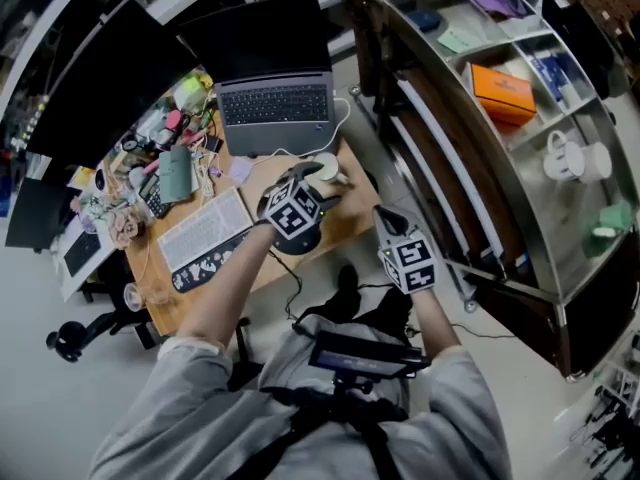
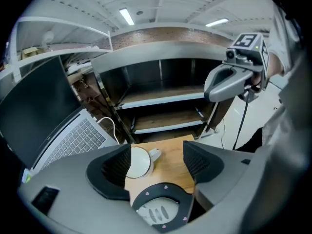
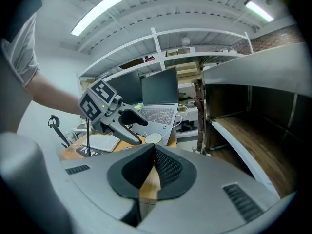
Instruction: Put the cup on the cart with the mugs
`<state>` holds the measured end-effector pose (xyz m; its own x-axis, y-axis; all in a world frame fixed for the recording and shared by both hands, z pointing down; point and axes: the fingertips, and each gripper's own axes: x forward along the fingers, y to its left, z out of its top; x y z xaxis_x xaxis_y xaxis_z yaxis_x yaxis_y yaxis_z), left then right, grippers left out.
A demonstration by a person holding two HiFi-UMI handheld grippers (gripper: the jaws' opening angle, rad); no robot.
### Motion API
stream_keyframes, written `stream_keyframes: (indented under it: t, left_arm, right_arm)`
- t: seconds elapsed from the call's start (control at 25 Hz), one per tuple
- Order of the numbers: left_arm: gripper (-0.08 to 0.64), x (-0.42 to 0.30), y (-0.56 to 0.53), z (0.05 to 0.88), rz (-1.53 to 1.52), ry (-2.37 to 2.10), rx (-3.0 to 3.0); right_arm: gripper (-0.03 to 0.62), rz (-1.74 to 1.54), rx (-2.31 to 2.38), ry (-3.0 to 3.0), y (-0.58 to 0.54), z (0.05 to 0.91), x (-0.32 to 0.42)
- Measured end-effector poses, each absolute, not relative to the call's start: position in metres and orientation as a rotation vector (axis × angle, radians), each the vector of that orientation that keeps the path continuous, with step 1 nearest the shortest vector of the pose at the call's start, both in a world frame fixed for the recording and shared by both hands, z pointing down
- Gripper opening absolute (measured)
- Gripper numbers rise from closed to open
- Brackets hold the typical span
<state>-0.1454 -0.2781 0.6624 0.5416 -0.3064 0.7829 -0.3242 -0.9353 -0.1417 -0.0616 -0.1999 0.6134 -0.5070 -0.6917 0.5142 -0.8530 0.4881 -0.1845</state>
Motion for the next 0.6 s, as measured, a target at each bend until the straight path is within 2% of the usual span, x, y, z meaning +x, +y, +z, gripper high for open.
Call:
stream_keyframes:
  t: [0.4, 0.6]
  left_arm:
    - [0.464, -0.153, -0.319, 0.717, 1.773, -0.289, 2.657]
    - [0.489, -0.155, -0.317, 0.74, 1.893, -0.135, 2.6]
  right_arm:
    - [-0.012, 0.666, 1.259, -2.362, -0.226, 0.637, -0.065]
    - [-0.012, 0.707, 1.246, -2.354, -0.23, 0.645, -0.066]
